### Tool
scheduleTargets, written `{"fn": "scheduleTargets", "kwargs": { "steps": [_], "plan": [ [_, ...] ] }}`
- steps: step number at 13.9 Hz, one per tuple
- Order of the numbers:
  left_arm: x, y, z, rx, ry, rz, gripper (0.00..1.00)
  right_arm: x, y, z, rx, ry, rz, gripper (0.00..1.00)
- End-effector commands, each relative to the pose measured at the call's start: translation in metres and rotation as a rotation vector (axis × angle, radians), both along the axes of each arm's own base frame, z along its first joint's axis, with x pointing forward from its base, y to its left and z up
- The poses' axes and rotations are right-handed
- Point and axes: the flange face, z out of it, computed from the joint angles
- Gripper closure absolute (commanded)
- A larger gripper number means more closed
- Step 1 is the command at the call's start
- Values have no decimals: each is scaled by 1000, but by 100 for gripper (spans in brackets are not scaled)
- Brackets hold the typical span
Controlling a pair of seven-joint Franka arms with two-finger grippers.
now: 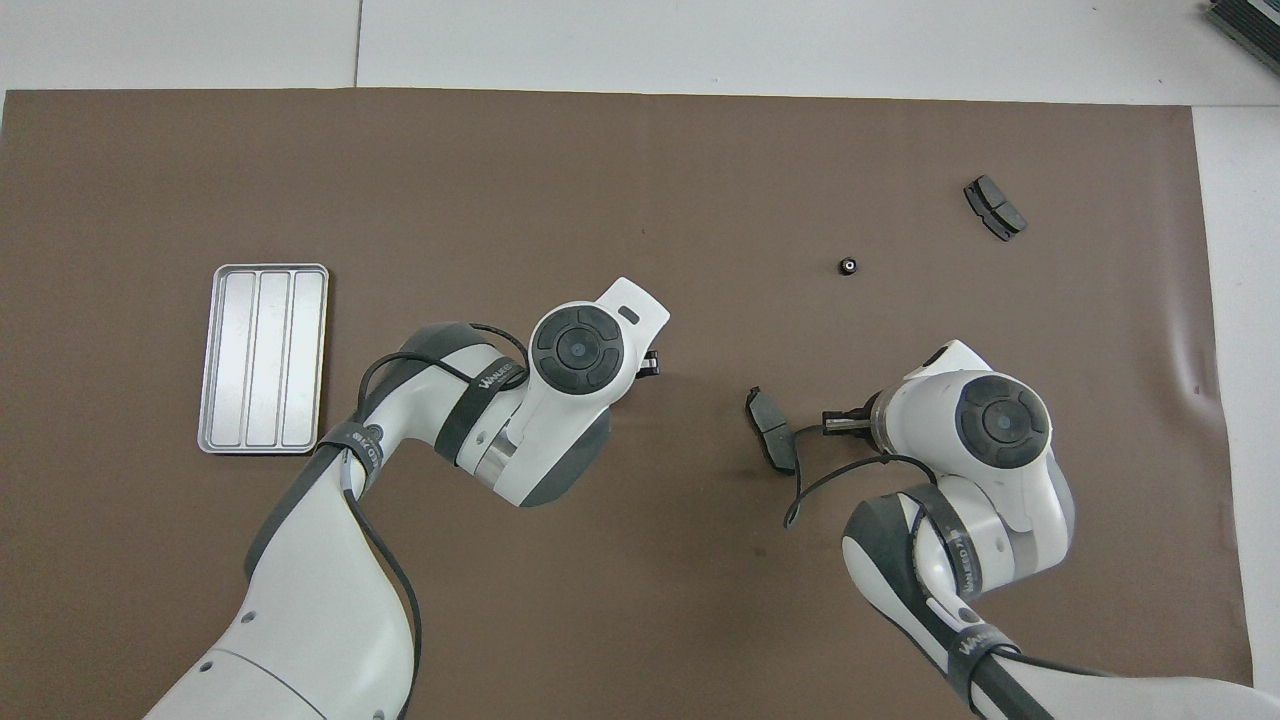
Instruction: Pick bearing gear from pile to tray
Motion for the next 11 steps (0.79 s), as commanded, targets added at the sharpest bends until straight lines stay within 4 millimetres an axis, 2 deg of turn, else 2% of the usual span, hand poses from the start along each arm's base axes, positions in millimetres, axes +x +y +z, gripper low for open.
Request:
{"fn": "scheduleTargets", "kwargs": {
  "steps": [1, 5, 8, 11],
  "plan": [
    [-4, 0, 4, 21, -13, -10, 57, 13, 2, 19, 26, -48, -8, 96],
    [-6, -1, 3, 21, -13, -13, 63, 37, 16, 43, 39, -78, -10, 96],
    [-6, 0, 3, 22, -12, -13, 76, 47, 48, 52, 107, -86, -51, 96],
    [-5, 1, 3, 23, -11, -13, 86, 60, 98, 64, 136, -66, -77, 96]
  ]
}}
